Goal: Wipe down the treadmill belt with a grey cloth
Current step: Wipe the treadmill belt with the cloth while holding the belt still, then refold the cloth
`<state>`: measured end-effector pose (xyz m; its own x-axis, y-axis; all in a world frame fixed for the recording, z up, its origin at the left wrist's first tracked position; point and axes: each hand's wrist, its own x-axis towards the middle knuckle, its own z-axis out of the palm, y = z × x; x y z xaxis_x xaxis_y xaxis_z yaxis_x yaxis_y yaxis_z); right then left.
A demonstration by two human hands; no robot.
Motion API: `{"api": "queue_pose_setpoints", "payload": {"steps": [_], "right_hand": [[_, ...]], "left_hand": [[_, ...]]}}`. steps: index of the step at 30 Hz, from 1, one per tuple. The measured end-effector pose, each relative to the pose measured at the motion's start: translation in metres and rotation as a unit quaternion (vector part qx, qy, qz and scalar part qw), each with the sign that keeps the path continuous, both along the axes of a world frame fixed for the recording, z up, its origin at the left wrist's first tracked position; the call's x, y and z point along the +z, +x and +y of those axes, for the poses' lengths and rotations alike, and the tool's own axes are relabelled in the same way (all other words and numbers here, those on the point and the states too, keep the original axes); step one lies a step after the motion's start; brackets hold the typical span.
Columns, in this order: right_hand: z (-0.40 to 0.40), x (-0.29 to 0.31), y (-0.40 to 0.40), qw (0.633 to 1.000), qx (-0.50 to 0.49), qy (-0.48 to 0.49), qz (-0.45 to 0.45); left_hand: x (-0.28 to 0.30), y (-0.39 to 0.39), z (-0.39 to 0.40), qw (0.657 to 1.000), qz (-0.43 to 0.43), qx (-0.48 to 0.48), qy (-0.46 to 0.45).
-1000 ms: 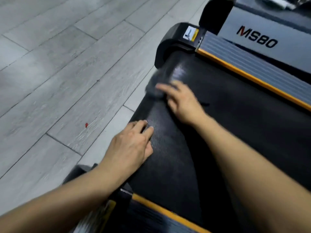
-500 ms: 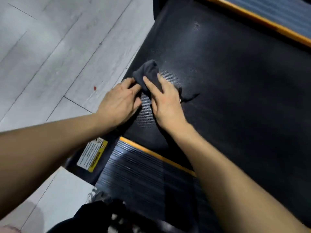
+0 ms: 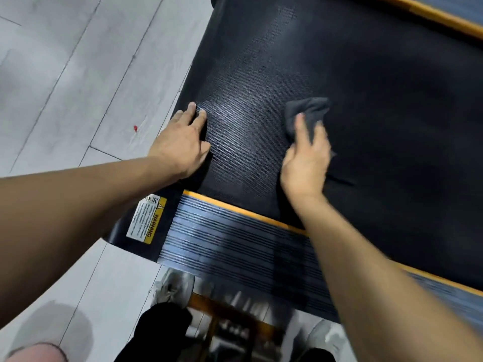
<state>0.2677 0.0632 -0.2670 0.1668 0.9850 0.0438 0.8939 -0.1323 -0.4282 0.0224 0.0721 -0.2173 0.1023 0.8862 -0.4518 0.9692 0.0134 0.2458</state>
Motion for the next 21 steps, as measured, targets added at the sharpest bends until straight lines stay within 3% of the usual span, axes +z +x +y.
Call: {"api": "queue_pose_setpoints", "payload": {"steps": [5, 9, 11, 13, 16, 17, 19, 21], "right_hand": [[-0.056, 0.018, -0.048, 0.987, 0.138, -0.079, 0.038], [-0.047, 0.043, -0.038, 0.977, 0.124, -0.116, 0.13], [-0.051, 0.062, -0.035, 0.97, 0.106, -0.112, 0.188], [-0.065, 0.084, -0.034, 0.962, 0.086, -0.101, 0.239], [-0.091, 0.116, -0.035, 0.938, 0.049, -0.086, 0.332], [-0.098, 0.125, -0.035, 0.924, 0.027, -0.082, 0.372], [-0.109, 0.138, -0.033, 0.88, -0.053, -0.098, 0.462], [-0.112, 0.146, -0.027, 0.845, -0.127, -0.156, 0.495]], "left_hand": [[0.002, 0.01, -0.008, 0.998, 0.035, 0.008, -0.06], [0.018, 0.034, -0.024, 0.997, -0.03, 0.055, -0.038], [0.03, 0.053, -0.029, 0.988, -0.116, 0.097, -0.033], [0.052, 0.074, -0.032, 0.931, -0.258, 0.25, -0.067], [0.076, 0.094, -0.043, 0.76, -0.46, 0.436, -0.142], [0.082, 0.096, -0.048, 0.729, -0.491, 0.45, -0.158], [0.093, 0.095, -0.062, 0.716, -0.521, 0.435, -0.161], [0.099, 0.088, -0.078, 0.726, -0.539, 0.396, -0.161]]}}
